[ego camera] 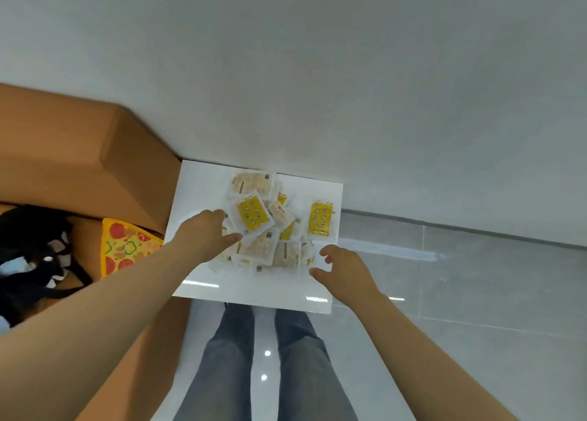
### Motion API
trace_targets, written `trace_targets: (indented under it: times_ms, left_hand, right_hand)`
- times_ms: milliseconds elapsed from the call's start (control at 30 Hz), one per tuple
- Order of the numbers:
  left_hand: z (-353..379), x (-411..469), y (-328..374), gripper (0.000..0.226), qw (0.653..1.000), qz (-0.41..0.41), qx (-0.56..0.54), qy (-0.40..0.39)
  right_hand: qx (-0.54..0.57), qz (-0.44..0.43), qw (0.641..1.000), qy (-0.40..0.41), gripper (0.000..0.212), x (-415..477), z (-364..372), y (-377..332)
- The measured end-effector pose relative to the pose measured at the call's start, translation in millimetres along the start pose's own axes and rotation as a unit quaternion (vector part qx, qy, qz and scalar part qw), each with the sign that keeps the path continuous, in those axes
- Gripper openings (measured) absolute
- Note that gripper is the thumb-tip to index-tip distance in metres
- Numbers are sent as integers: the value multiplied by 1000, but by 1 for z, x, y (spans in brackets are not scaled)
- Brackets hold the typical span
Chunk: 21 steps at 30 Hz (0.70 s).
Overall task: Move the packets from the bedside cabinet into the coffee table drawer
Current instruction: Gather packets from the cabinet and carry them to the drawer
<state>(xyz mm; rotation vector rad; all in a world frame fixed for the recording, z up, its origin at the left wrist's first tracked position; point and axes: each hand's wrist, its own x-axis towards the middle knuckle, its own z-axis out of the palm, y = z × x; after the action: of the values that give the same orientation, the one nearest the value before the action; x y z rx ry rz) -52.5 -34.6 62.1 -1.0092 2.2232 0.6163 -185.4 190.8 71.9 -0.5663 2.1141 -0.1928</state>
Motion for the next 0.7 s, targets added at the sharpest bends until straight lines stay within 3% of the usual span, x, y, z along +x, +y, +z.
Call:
trace_targets:
  times_ms: [367, 700]
  left_hand:
    - [49, 92, -14, 70, 999, -29, 3, -28]
    - [80, 120, -15, 97, 994, -97, -47, 0]
  right_hand:
    - [79, 56, 995, -13, 49, 82, 64, -4]
    - [182, 92, 977, 62, 47, 113, 107, -18]
